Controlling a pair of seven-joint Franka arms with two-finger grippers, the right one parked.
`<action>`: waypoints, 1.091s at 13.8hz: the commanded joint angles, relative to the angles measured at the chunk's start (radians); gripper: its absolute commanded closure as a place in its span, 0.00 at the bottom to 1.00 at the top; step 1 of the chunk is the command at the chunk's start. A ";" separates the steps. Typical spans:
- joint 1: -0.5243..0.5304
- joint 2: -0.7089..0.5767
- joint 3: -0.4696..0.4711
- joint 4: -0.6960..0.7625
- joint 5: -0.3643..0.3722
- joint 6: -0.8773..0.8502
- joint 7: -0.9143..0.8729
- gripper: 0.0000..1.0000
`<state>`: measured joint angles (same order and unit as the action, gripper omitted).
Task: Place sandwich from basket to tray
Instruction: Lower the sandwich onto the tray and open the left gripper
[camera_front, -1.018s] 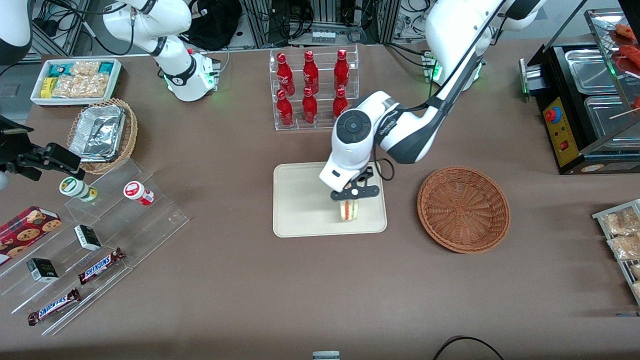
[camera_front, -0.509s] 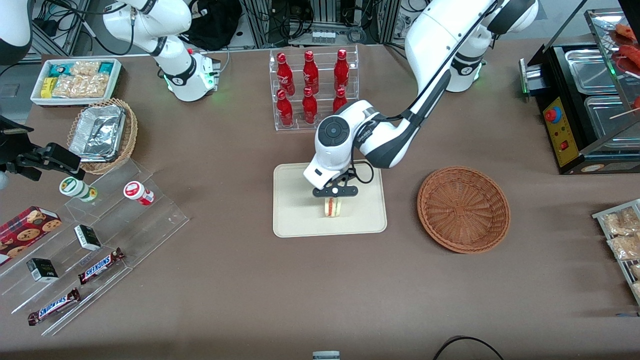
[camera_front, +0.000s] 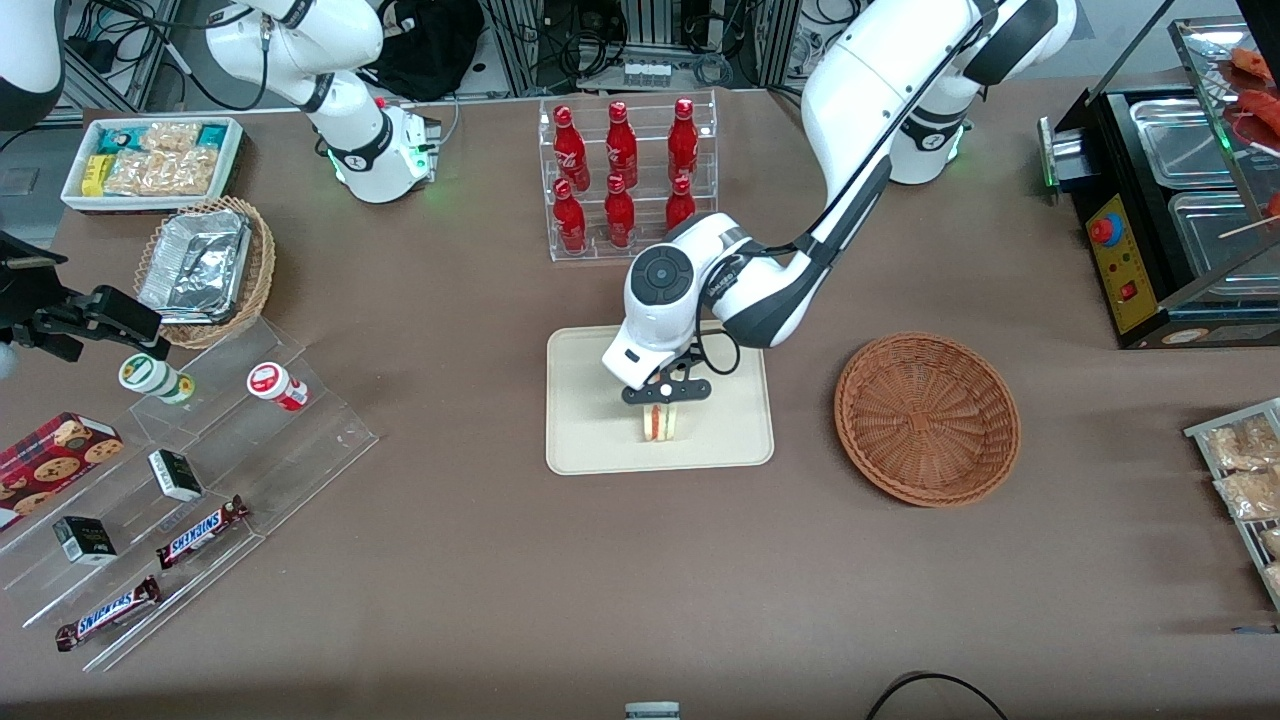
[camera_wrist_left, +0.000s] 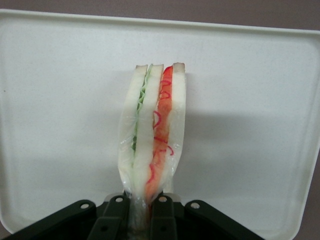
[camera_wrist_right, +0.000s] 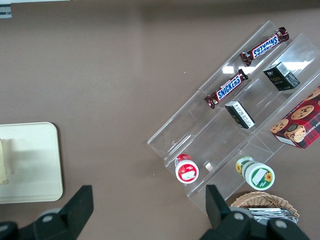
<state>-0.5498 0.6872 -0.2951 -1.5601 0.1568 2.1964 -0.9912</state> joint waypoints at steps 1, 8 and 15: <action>-0.019 0.034 0.011 0.041 0.016 -0.003 -0.078 0.91; -0.015 0.011 0.014 0.049 0.017 -0.015 -0.073 0.00; 0.083 -0.314 0.047 0.025 -0.002 -0.260 -0.184 0.00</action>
<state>-0.5172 0.4760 -0.2516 -1.4867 0.1571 1.9890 -1.1440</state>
